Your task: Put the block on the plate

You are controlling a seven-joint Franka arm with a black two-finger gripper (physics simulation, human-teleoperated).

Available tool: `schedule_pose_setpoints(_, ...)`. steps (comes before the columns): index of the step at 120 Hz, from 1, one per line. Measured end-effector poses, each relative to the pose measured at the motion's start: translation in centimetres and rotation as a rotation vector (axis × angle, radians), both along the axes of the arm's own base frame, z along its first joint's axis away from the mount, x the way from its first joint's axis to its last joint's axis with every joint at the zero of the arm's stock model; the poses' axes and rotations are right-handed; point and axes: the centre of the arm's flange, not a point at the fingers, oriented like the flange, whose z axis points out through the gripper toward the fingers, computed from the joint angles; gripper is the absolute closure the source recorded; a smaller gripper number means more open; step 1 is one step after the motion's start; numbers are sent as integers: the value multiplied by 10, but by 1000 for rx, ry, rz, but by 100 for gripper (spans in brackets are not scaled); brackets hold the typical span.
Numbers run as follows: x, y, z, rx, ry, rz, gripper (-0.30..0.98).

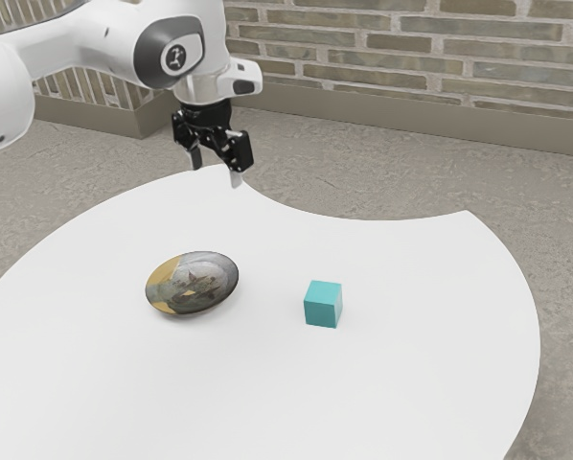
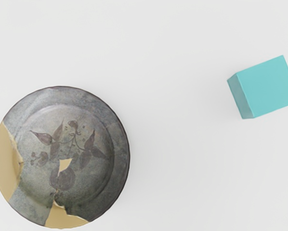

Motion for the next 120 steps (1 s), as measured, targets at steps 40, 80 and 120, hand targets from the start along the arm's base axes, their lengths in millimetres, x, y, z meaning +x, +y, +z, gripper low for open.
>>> schedule_pose_setpoints(40,25,-42,-113,-70,64,41,0)
schedule_pose_setpoints(80,33,-121,-216,-130,65,217,0)
schedule_pose_setpoints(120,54,-118,-260,-126,59,382,0)
